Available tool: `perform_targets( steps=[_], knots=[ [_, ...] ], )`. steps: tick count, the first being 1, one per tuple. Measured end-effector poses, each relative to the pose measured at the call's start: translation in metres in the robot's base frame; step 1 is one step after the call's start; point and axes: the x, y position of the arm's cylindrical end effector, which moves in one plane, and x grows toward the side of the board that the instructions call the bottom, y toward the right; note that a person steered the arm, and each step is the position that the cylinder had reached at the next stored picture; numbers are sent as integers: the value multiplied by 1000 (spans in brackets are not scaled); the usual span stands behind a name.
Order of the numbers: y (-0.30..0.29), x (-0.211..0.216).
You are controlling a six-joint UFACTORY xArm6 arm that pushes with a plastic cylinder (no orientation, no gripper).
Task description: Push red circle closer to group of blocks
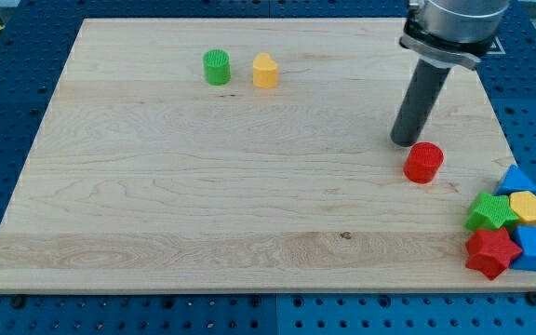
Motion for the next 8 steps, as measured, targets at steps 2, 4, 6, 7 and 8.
perform_targets(
  steps=[2,4,6,7,8],
  knots=[
    [-19,21],
    [13,39],
    [16,15],
    [17,29],
    [20,50]
  ],
)
